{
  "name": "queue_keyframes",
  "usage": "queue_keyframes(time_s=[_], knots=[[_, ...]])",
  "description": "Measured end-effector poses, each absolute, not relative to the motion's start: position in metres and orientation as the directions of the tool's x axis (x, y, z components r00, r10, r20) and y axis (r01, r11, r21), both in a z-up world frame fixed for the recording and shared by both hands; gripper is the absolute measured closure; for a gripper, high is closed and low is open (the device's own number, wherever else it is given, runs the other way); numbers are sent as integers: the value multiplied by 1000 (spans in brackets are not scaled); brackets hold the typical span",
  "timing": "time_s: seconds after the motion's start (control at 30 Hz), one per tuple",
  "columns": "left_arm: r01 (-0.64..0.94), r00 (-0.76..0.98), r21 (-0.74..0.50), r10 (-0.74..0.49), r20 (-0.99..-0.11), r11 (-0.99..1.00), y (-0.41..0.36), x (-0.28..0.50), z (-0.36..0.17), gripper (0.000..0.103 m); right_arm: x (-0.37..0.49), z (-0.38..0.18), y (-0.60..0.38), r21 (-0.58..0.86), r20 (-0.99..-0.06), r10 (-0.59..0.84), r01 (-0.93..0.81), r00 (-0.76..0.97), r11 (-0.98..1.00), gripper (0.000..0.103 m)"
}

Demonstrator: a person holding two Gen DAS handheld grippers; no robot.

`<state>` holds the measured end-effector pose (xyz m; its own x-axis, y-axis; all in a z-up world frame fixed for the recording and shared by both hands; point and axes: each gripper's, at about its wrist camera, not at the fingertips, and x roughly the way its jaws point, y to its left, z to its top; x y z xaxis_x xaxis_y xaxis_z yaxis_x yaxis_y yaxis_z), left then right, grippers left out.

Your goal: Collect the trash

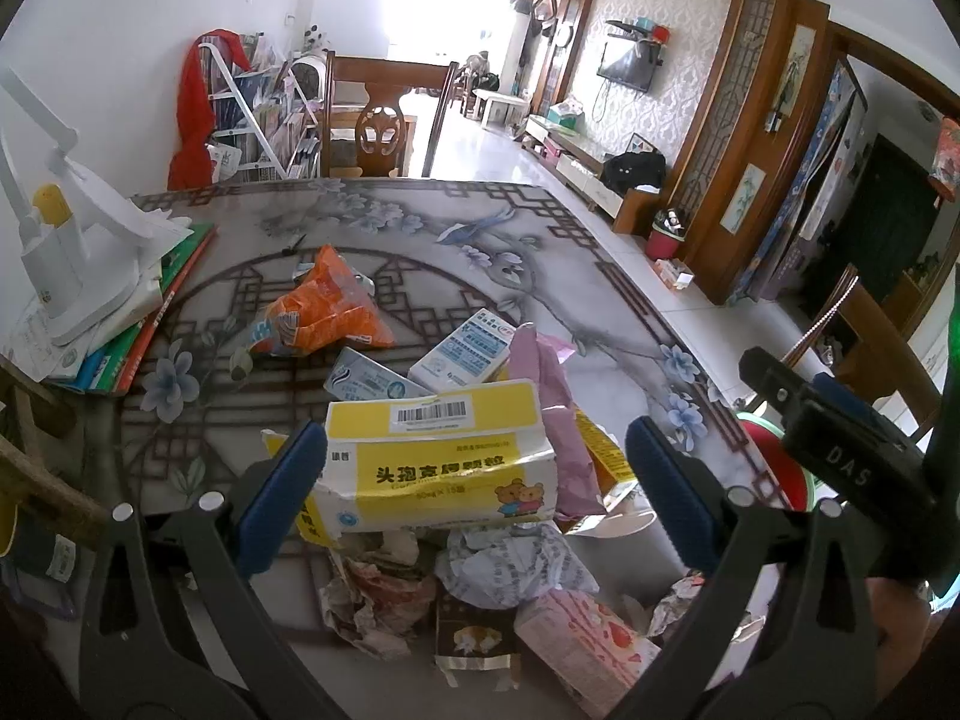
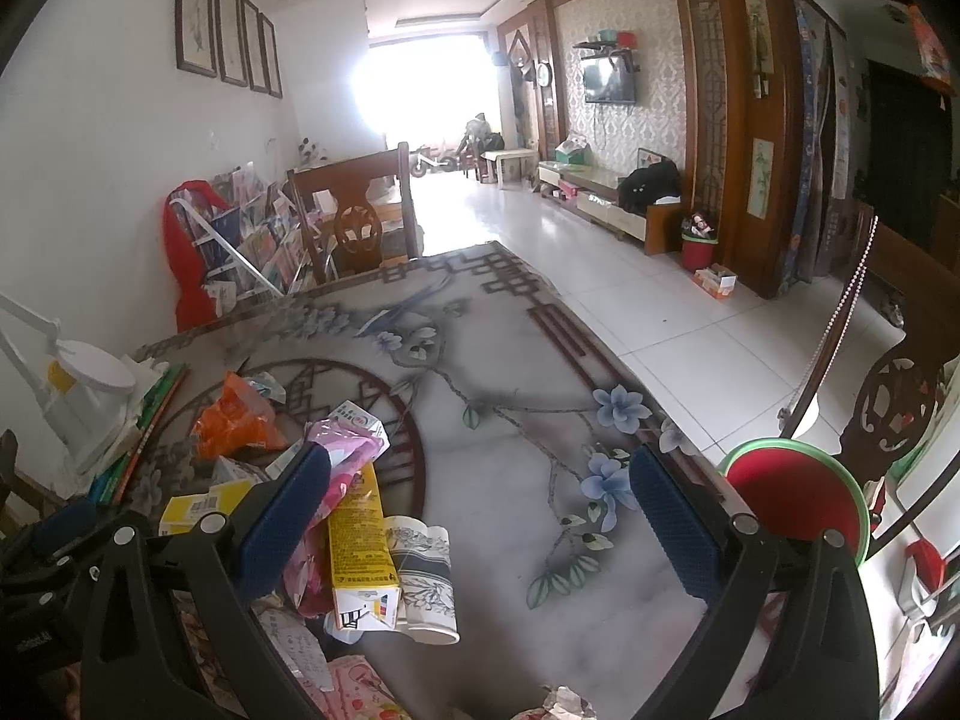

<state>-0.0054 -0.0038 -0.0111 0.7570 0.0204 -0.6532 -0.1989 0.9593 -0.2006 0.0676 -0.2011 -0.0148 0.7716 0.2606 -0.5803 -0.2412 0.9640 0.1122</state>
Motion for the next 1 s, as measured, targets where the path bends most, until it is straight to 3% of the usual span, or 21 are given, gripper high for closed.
queue_keyframes(time_s=[0.8,1.0], knots=[[-193,757,-195,19,-653,962,-3,-5,-12,5,68,-21,-197,101,-594,256,-244,763,964,7],[-242,723,-151,74,-687,959,24,0,-30,5,69,-27,-194,81,-604,253,-257,756,963,7]])
